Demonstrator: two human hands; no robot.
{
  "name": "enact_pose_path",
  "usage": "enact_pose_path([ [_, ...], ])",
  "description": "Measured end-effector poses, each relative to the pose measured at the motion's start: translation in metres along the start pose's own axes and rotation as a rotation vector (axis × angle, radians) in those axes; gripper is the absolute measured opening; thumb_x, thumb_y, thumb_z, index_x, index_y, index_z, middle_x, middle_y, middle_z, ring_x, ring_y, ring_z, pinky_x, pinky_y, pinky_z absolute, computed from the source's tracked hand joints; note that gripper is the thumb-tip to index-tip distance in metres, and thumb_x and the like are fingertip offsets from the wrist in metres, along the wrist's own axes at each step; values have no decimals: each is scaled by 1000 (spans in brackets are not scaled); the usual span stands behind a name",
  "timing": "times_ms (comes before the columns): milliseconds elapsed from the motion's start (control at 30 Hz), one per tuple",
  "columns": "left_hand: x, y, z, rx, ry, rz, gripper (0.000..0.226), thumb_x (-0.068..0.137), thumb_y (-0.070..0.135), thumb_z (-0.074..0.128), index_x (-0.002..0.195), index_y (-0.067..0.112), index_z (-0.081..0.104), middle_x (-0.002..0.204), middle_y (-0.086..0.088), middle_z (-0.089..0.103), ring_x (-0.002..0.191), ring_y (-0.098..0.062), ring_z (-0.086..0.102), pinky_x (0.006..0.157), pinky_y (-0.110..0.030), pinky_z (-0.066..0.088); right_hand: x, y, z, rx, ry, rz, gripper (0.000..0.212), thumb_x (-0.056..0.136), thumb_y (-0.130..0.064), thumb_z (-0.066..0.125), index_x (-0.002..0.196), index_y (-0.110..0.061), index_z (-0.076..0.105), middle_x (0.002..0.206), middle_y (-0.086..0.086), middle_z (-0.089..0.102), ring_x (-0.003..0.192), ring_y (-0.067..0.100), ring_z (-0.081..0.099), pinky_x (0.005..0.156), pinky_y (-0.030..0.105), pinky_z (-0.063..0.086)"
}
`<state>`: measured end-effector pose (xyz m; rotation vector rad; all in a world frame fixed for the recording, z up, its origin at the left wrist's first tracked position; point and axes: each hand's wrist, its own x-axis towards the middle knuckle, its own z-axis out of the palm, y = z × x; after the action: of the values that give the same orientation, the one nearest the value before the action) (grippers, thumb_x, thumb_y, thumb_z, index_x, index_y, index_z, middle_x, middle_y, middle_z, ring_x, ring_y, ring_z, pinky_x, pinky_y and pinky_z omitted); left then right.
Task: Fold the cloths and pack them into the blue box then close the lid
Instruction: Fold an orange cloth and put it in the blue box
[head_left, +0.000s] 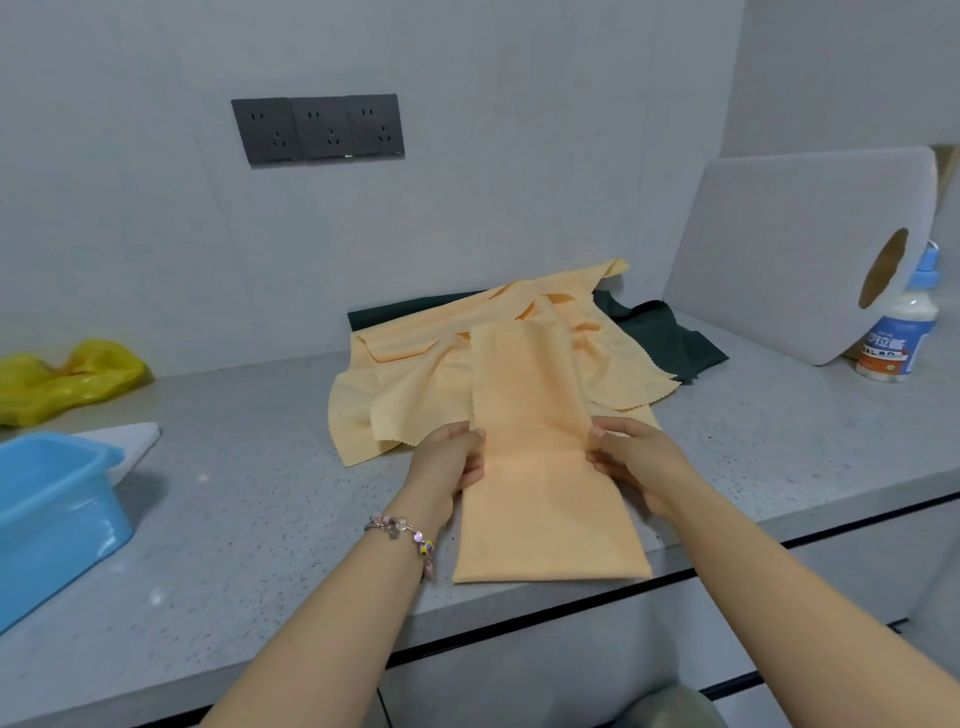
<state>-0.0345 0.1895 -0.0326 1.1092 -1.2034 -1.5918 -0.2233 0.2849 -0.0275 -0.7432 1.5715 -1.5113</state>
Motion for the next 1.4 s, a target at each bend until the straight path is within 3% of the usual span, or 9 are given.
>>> enact_pose_path([
  [167, -1, -1, -15, -113, -12, -29, 31, 89, 16, 37, 77, 4, 63, 73, -8, 62, 75, -23, 62, 65, -29, 52, 9, -3, -2, 12, -55, 31, 35, 98, -37, 43, 89, -11, 64, 89, 7, 63, 84, 22, 61, 77, 26, 52],
  [367, -2, -8, -20, 128, -17, 54, 50, 90, 38, 50, 48, 15, 65, 63, -1, 65, 58, -11, 57, 62, -23, 47, 8, 3, -9, -148, -161, 23, 23, 88, -28, 64, 87, -5, 67, 92, 8, 67, 88, 19, 61, 82, 27, 48],
  [500, -6, -14, -21, 429, -14, 207, 33, 81, 38, 66, 54, 20, 61, 67, 2, 61, 67, -14, 54, 67, -28, 41, 5, 8, -7, -373, -177, -75, 16, 77, -8, 74, 88, -13, 65, 88, 3, 59, 83, 15, 57, 76, 22, 46],
  [633, -10, -15, -19, 682, -18, 330, 9, 81, 25, 71, 81, 20, 63, 82, 8, 58, 67, -4, 50, 57, -8, 38, 5, 13, 1, -530, -113, -198, 17, 80, -12, 72, 91, -21, 62, 96, -4, 55, 86, 8, 52, 72, 18, 42],
  [800, -4, -12, -17, 843, -69, 322, 31, 89, 22, 61, 120, 18, 58, 124, 3, 53, 114, -12, 50, 93, -18, 36, 4, 15, 3, -692, -84, -346, 18, 83, -21, 70, 99, -21, 62, 96, -12, 54, 89, 3, 48, 67, 12, 35],
  [900, -1, -9, -16, 947, -92, 316, 44, 91, 23, 58, 133, 14, 50, 137, 0, 49, 125, -15, 45, 99, -21, 32, 5, 16, 2, -819, -80, -416, 23, 83, -21, 69, 105, -19, 64, 101, -8, 53, 92, 7, 48, 74, 14, 35],
  [1067, 3, -5, -9, 1100, -84, 355, 45, 92, 16, 59, 135, 10, 48, 140, -7, 45, 130, -22, 40, 102, -23, 29, 8, 21, 5, -947, -93, -473, 24, 86, -18, 66, 110, -18, 64, 101, -4, 45, 84, 6, 45, 73, 14, 31],
  [1267, -2, 2, -7, 1346, -111, 353, 38, 96, 22, 51, 133, 14, 51, 132, -10, 46, 129, -26, 32, 103, -32, 32, 3, 16, 2, -1157, -128, -476, 30, 93, -27, 56, 122, -25, 61, 120, 0, 48, 115, 18, 40, 94, 21, 32],
  [1400, -19, 16, 2, 1609, -169, 553, 33, 96, 18, 41, 126, 17, 54, 151, -6, 30, 137, -24, 24, 109, -34, 18, -7, 0, 9, -1404, -106, -557, 26, 95, -34, 46, 111, -32, 65, 133, -5, 46, 125, 18, 30, 98, 29, 22],
])
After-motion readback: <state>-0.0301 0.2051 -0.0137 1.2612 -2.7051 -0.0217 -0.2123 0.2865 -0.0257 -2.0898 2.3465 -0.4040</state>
